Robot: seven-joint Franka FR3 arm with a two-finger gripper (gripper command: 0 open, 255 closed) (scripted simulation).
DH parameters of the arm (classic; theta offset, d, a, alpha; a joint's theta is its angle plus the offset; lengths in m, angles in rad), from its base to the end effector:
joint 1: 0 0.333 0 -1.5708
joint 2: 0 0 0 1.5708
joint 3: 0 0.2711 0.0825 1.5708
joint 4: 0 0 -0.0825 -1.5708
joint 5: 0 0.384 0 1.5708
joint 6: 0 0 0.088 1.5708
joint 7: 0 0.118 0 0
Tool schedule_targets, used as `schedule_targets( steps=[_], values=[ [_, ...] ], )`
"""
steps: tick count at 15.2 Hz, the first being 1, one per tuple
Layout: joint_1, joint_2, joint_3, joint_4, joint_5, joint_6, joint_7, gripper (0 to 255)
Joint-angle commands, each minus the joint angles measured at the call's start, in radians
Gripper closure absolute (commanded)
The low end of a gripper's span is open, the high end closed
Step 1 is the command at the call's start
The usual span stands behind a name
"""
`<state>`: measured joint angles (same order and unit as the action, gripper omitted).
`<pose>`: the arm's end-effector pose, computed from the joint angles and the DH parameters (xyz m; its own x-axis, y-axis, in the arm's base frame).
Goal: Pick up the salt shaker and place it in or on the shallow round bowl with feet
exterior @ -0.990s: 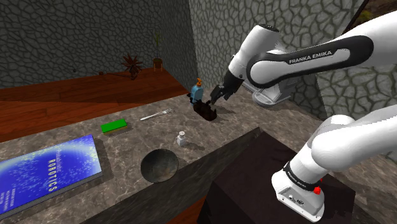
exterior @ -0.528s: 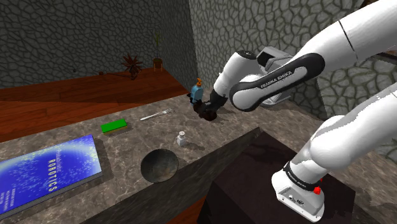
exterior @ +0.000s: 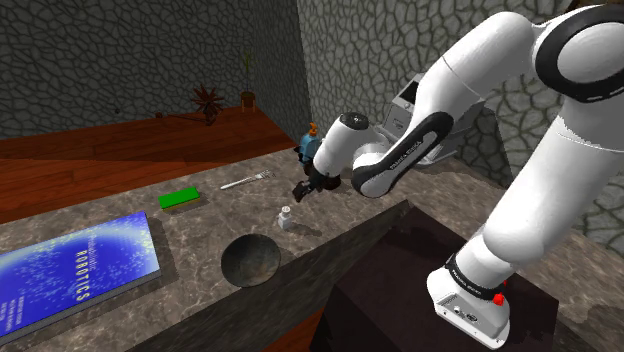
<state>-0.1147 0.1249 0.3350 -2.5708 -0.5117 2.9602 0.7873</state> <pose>0.4457 0.1374 0.1910 0.9530 -0.0860 0.2904 -0.0780 -0.9962 -0.0389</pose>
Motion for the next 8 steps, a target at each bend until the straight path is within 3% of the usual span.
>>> schedule_targets(
  steps=[1,4,8],
  values=[
    [0.083,0.106,-0.099,0.062,-0.239,0.032,0.211,0],
    [0.229,0.237,-0.25,0.159,-0.411,0.069,0.385,0],
    [0.377,0.408,-0.391,0.294,-0.536,0.118,0.544,0]
  ],
)
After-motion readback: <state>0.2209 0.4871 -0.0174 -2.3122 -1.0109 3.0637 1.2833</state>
